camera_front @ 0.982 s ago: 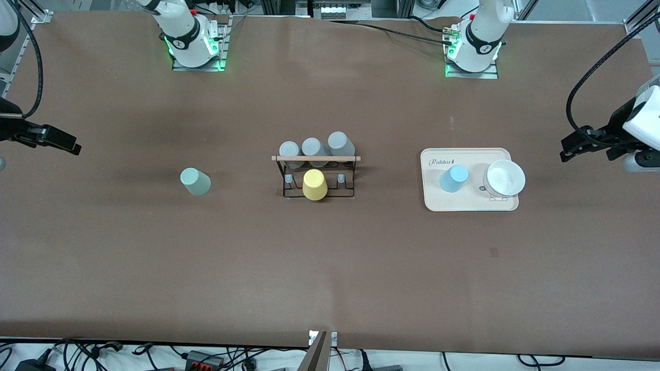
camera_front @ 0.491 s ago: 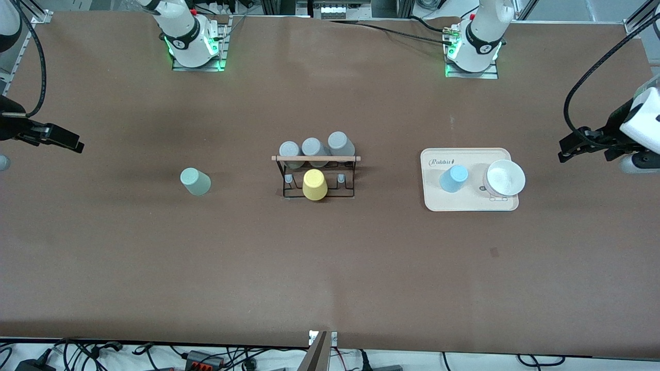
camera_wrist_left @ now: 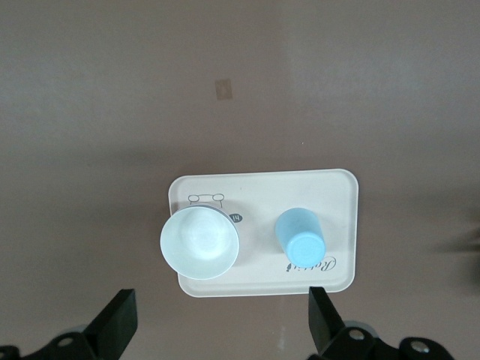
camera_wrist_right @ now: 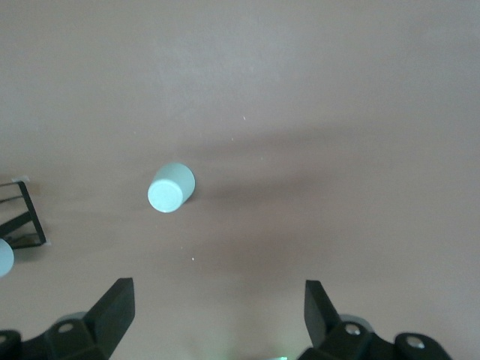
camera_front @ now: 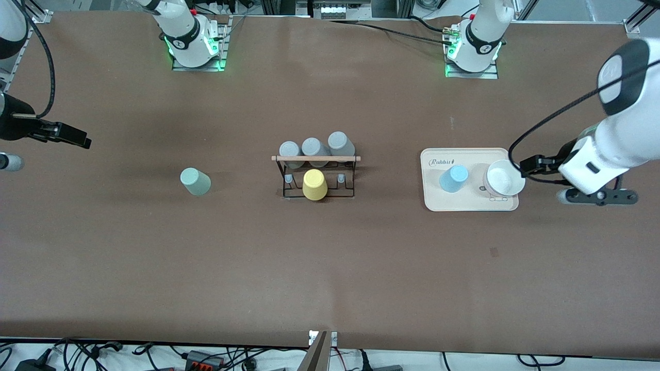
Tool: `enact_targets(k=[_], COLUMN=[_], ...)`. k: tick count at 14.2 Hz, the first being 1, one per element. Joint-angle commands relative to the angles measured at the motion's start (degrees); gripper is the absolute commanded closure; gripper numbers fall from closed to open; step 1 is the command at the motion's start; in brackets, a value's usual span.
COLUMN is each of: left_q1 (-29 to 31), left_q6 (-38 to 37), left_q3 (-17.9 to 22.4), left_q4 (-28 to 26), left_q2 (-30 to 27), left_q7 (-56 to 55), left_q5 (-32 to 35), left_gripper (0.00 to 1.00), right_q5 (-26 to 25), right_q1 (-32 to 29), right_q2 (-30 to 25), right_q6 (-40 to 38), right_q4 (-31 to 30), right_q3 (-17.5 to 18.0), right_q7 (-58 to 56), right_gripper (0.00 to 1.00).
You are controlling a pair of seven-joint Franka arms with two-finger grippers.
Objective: Hang scattered cups on rack with three cups
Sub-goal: 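Reach the left gripper down over the blue cup on the tray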
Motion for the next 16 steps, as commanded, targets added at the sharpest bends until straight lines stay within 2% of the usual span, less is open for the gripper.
enact_targets(k=[1, 4, 11, 14, 16], left_q1=[-1.9, -2.3, -2.5, -2.6, -2.5], left_q6=[-0.1, 2.9, 20.2, 21.4, 21.4], left_q3=[0.0, -1.2, -3.8, -4.9, -4.9], left_q4=[0.6, -1.6, -17.0, -19.9, -21.7], left_q2=[4.2, 8.0, 8.1, 8.1, 7.7], left_q7=[1.7, 1.1, 0.9, 0.8, 0.8], left_q5=[-0.6, -3.4, -3.6, -3.6, -3.6], left_gripper=[0.00, 0.00, 0.00, 0.00, 0.00], right_q5=[0.3, 0.3, 0.3, 0.3, 0.3], right_q1=[0.2, 1.2, 1.4, 1.4, 1.2], right_q2=[0.0, -0.4, -0.8, -4.5, -4.8], right_q6=[-1.7, -3.9, -3.0, 3.2, 4.7], right_q4=[-2.0, -2.4, -3.1, -8.8, -9.4], right_q3=[0.1, 0.2, 0.2, 0.2, 0.1], right_q7=[0.0, 0.0, 0.0, 0.0, 0.0], right_gripper=[0.00, 0.00, 0.00, 0.00, 0.00])
